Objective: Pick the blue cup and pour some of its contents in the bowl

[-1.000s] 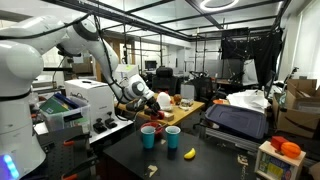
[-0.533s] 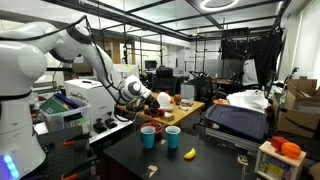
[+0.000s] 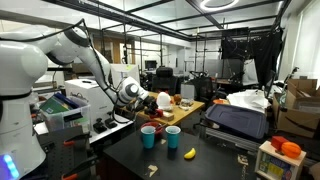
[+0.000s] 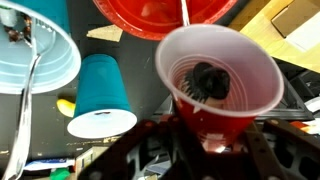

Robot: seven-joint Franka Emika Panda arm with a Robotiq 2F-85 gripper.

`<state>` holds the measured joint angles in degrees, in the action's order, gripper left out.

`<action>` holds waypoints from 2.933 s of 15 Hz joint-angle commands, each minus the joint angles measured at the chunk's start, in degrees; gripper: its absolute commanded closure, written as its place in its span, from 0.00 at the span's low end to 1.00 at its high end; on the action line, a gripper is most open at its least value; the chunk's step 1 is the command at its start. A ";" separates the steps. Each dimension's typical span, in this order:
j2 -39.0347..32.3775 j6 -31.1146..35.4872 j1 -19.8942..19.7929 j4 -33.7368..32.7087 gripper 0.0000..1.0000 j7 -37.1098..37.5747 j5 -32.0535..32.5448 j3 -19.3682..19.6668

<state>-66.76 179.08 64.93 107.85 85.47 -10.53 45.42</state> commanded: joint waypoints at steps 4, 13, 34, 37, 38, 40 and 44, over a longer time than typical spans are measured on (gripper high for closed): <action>1.47 2.18 0.89 2.46 0.35 -3.32 -1.65 -0.05; 1.56 2.01 0.87 2.52 0.00 -3.38 -1.94 -0.05; 21.74 -2.74 -44.70 2.57 0.00 -38.96 -1.93 -43.66; 21.24 -2.86 -48.35 2.26 0.00 -41.55 -2.47 -47.38; 21.11 -2.64 -49.64 2.22 0.00 -42.63 -2.71 -48.74; 20.51 -2.30 -51.69 1.86 0.00 -44.55 -3.66 -50.96; 19.00 -1.95 -54.64 0.75 0.00 -48.17 -5.75 -53.84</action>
<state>-47.78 177.73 12.57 108.35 40.80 -13.80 -6.18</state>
